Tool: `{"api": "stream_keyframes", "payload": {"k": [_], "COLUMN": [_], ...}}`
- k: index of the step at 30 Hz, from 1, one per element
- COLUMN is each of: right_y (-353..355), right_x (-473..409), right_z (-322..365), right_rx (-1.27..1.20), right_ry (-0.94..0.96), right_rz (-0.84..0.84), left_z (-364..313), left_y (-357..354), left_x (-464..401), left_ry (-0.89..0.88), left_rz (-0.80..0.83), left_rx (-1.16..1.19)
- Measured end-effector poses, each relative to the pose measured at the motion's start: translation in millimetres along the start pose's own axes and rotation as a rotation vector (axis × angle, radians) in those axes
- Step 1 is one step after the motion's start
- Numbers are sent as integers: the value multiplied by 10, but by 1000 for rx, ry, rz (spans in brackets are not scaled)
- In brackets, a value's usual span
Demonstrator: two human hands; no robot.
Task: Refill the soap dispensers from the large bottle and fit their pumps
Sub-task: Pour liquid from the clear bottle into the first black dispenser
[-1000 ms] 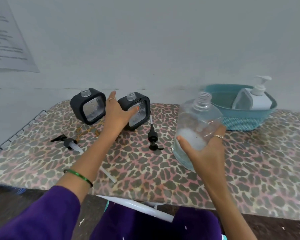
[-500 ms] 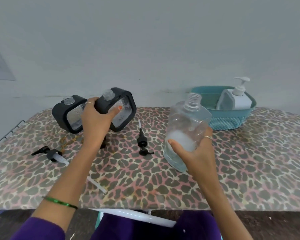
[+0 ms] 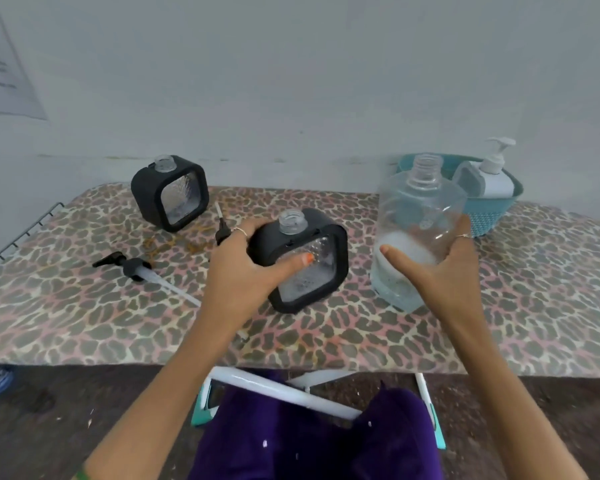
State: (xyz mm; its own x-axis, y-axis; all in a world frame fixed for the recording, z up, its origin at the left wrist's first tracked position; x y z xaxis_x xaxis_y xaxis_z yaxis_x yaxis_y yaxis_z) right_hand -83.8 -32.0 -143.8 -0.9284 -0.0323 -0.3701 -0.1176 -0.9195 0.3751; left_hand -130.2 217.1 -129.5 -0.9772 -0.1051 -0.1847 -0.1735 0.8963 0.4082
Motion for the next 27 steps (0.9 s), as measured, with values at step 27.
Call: {"api": "stream_keyframes", "payload": {"k": [27], "right_y": [48], "right_x": [137], "right_z": [379], "right_rx": [947], "right_ry": [435], "right_rz": [178], "left_z": [407], "left_y": [-364], "left_x": [255], "left_ry": [-288], "left_rz": [-121], "left_rx": [52]}}
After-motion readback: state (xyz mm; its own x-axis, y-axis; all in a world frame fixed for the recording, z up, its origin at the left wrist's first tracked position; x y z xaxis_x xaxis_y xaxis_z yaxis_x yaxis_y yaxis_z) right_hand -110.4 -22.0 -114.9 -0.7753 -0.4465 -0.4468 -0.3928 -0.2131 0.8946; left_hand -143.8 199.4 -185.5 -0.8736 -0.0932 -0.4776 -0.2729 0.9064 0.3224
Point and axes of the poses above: each hand's wrist, its own x-axis away from the middle knuckle, its own y-axis out of the back of the hand, z = x × y, the point moved 3 cm from there along -x, towards the middle knuckle, and after that the axes turned 10 degrees about z, right-handed, at the moved point
